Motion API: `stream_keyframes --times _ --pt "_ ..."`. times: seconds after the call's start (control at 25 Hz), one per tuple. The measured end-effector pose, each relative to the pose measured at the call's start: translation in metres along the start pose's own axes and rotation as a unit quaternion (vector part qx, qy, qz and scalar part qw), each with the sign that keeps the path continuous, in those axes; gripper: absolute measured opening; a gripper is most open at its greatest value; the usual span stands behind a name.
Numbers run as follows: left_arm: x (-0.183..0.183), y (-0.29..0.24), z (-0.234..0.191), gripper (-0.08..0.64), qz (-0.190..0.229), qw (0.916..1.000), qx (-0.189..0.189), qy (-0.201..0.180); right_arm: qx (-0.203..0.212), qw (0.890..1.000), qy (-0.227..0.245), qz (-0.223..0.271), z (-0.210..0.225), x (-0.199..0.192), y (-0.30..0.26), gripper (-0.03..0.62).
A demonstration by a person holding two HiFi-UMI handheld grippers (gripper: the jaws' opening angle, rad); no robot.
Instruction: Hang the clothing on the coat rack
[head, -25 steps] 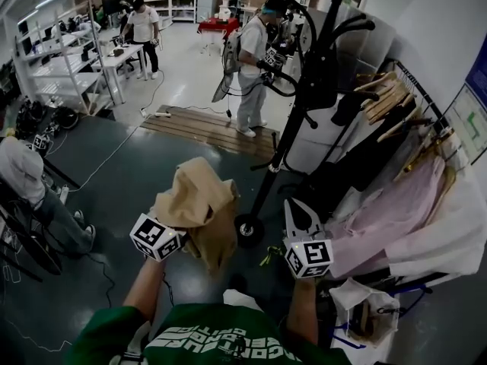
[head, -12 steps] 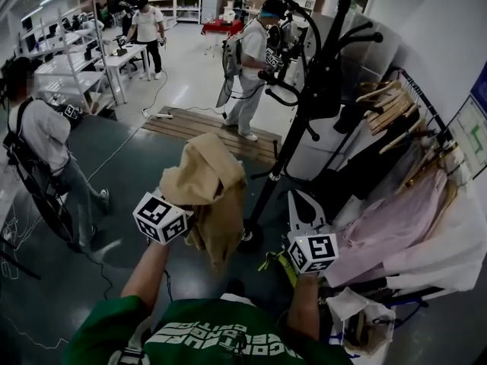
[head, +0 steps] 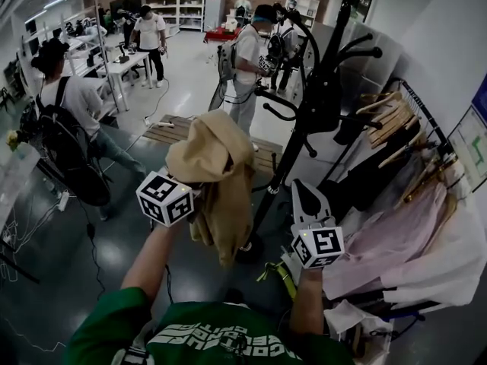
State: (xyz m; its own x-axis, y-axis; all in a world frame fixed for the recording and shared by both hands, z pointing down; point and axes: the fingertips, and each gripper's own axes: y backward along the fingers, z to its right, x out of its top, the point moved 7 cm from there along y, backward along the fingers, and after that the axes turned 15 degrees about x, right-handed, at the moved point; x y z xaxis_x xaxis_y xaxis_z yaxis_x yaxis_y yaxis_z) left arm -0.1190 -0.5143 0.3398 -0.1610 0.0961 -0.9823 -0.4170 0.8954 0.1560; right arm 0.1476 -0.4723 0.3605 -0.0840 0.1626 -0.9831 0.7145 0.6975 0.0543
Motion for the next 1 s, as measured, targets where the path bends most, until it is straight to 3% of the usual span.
stream_keyframes --times 1.0 --pt "0.029 -0.112 0.006 0.078 -0.041 0.999 -0.006 0.015 0.011 1.0 -0.003 0.001 0.075 0.051 -0.028 0.009"
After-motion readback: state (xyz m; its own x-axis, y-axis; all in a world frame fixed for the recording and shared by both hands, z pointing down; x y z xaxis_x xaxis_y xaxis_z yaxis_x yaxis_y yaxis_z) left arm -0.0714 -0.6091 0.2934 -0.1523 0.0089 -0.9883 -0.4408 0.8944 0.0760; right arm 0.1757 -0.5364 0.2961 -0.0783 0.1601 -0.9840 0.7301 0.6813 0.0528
